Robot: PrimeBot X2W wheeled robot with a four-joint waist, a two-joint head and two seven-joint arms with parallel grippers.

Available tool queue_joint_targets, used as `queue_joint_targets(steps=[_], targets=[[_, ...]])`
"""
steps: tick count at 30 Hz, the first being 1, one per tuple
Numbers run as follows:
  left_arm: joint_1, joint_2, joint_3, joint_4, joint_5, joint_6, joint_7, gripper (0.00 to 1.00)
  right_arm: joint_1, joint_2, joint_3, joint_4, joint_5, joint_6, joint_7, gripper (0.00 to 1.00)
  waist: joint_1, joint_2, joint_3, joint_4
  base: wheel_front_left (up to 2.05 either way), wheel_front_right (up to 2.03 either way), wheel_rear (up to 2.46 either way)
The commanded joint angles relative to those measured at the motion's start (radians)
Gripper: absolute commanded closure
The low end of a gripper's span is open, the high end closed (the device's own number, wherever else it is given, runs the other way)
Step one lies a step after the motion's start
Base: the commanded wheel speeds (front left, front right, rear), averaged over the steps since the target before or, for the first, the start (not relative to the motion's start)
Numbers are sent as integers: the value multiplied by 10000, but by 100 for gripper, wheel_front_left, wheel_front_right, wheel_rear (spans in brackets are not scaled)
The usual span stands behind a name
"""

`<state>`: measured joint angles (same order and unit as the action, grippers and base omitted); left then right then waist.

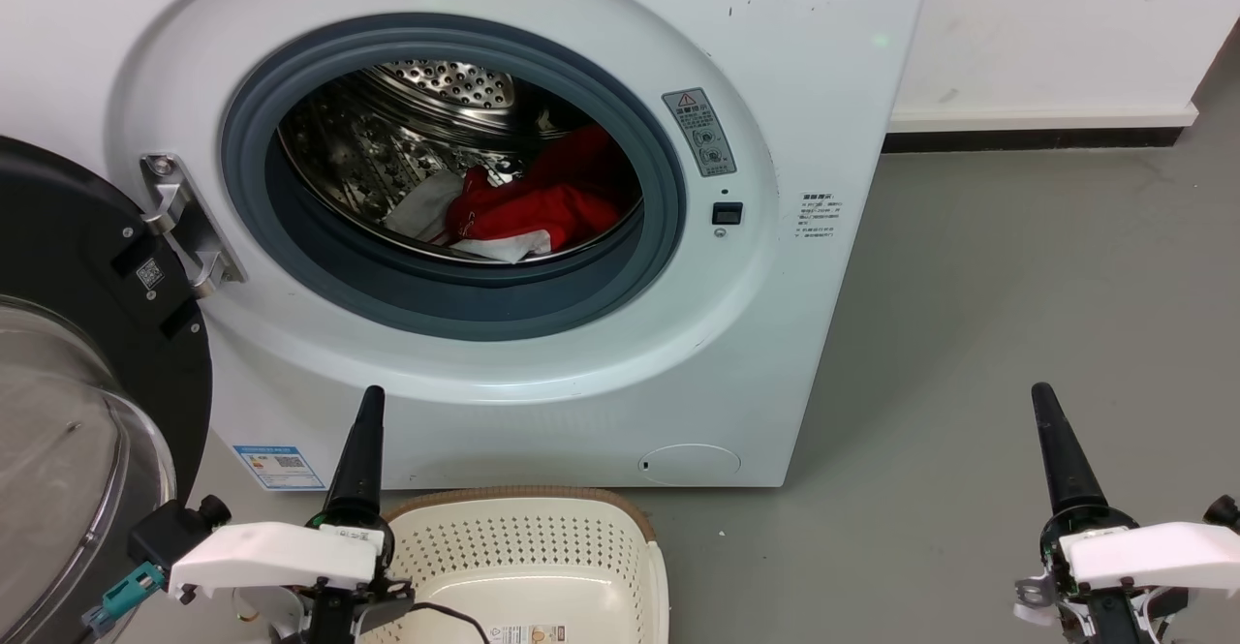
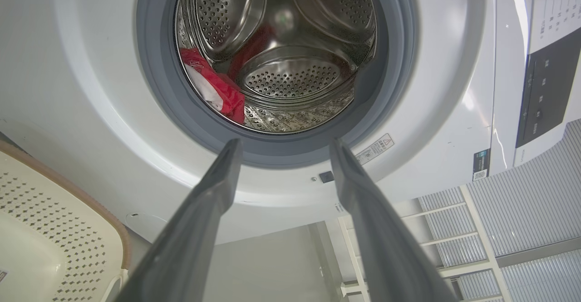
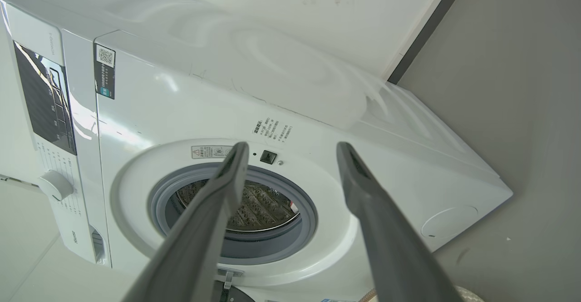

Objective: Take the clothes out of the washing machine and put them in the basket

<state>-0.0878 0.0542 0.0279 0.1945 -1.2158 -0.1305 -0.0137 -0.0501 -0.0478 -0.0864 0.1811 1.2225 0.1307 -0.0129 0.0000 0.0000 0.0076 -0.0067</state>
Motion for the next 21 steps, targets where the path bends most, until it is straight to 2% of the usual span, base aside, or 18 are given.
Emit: queue_joint_targets(steps=[1,14,21], targets=[[-285,71,-73,-209,546,-1,-117,0,-36,-36,46,-262,-522,0,-113,0,0,0,1,-5,0,0,0],[-237,136,-126,-327,3528,38,-581,0,175,-38,256,-640,-4393,0,-586,0,0,0,3,-35,0,0,0],[-152,228,-216,-321,4752,133,-813,0,288,-38,345,-790,-5756,0,-707,0,0,0,-26,-28,0,0,0]])
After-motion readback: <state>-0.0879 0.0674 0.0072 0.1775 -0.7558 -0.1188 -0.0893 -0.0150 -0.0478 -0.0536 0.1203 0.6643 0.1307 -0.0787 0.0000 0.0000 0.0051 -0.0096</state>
